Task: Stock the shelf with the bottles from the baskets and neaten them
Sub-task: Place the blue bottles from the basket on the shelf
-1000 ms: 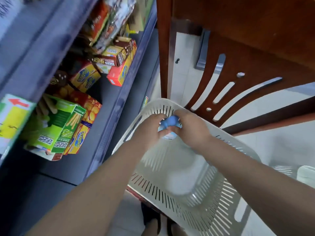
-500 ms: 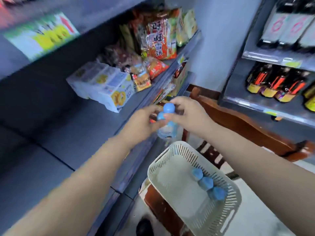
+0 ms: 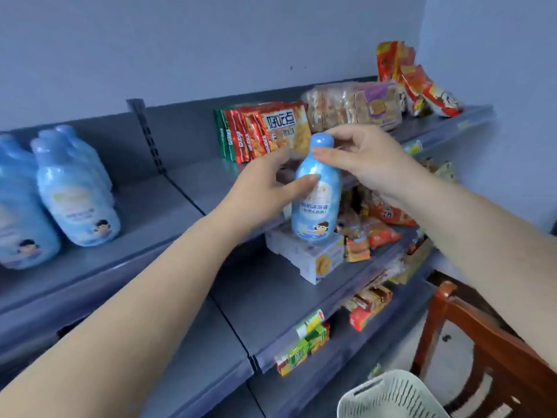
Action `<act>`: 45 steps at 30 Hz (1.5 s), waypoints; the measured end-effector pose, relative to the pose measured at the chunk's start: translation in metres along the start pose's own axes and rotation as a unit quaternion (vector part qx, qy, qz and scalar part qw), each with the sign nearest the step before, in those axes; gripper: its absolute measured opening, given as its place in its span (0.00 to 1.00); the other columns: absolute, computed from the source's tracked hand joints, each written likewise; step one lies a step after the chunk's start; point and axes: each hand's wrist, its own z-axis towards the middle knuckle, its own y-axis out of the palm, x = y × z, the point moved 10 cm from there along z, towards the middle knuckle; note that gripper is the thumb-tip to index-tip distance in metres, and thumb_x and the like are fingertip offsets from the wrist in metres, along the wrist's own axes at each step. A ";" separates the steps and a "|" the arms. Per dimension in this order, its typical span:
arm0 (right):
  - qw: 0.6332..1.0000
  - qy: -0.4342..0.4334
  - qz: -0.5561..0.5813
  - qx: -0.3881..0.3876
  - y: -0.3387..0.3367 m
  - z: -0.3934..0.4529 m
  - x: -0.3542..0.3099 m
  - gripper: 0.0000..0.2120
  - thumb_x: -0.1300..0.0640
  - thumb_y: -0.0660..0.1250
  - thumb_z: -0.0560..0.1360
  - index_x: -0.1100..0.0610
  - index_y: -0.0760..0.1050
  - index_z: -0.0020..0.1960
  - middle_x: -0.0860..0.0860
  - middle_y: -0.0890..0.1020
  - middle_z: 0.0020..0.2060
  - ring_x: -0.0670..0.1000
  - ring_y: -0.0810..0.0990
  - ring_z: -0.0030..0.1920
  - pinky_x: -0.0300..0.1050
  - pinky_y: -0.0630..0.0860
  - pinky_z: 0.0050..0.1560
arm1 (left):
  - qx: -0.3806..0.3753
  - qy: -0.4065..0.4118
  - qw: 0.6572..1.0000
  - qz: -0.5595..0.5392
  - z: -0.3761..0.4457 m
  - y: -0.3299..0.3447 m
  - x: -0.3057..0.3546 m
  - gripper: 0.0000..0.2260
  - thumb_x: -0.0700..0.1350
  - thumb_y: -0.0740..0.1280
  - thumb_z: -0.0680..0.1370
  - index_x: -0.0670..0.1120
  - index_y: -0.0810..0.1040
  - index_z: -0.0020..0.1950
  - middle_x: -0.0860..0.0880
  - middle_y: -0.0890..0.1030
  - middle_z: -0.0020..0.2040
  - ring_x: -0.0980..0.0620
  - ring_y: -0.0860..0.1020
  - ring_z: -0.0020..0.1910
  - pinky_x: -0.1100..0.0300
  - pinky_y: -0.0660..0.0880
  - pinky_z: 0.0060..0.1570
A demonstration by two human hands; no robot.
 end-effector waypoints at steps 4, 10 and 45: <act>0.998 -0.044 0.022 -0.034 0.028 0.036 -0.039 0.05 0.60 0.68 0.74 0.50 0.78 0.42 0.45 0.81 0.36 0.41 0.76 0.38 0.37 0.73 0.42 | 0.043 -0.012 0.997 0.070 0.000 -0.065 0.013 0.08 0.44 0.69 0.75 0.49 0.78 0.53 0.51 0.82 0.49 0.54 0.78 0.42 0.66 0.73 0.44; 0.990 -0.067 0.054 -0.115 0.081 0.086 -0.078 0.03 0.59 0.66 0.75 0.54 0.78 0.44 0.47 0.81 0.39 0.41 0.78 0.38 0.35 0.74 0.42 | 0.055 -0.078 0.985 0.143 0.010 -0.144 0.006 0.06 0.46 0.71 0.74 0.48 0.78 0.50 0.54 0.81 0.45 0.67 0.74 0.29 0.70 0.72 0.35; 0.969 -0.126 -0.108 -0.181 0.326 0.304 -0.032 0.12 0.54 0.71 0.72 0.57 0.79 0.54 0.53 0.81 0.48 0.52 0.79 0.50 0.44 0.73 0.48 | 0.034 -0.357 0.881 0.308 0.080 -0.324 -0.226 0.12 0.40 0.69 0.74 0.38 0.79 0.56 0.42 0.83 0.49 0.47 0.77 0.39 0.56 0.78 0.51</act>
